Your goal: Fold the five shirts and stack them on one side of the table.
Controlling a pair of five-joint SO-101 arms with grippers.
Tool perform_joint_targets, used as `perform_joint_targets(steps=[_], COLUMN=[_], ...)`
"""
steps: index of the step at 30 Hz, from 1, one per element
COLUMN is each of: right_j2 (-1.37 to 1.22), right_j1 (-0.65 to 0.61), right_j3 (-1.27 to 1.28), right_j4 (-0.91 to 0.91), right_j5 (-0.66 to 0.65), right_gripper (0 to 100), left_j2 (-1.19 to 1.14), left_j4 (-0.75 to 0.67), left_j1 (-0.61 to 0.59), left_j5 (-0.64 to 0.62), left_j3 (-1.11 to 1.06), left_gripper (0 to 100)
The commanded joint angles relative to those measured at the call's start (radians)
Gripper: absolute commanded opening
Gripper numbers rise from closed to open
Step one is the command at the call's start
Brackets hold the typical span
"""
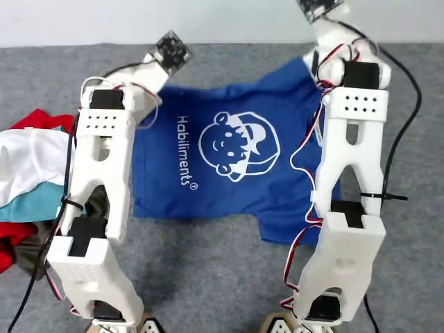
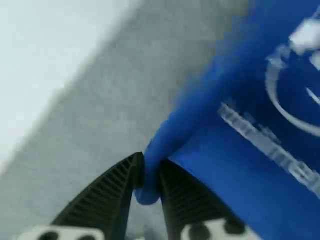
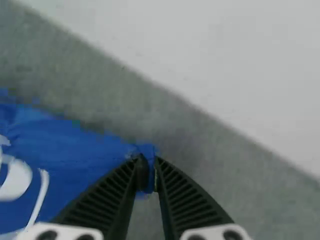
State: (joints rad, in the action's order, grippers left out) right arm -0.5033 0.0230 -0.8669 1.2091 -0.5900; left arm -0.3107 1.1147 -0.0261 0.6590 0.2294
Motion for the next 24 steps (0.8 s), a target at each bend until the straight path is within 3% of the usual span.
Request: perform_joint_targets(steps=[1,9,14,24], right_j2=[0.099,0.174,0.277,0.575], right_j1=[0.018,0.013,0.027,0.035], right_j3=[-0.012,-0.005,0.144,0.712], right_j4=[0.214,0.59,0.59,0.585], right_j5=[0.003,0.002,0.043,0.044], right_gripper=[1.0,1.3,1.5,1.5], left_j2=[0.014,0.014,0.014,0.003], left_j4=[0.16,0.4,0.532,0.565], left_j1=[-0.009,-0.008,-0.009,-0.025], left_j5=[0.057,0.089,0.091,0.092], left_j3=[0.058,0.058,0.058,0.042], left_gripper=[2,2,2,2])
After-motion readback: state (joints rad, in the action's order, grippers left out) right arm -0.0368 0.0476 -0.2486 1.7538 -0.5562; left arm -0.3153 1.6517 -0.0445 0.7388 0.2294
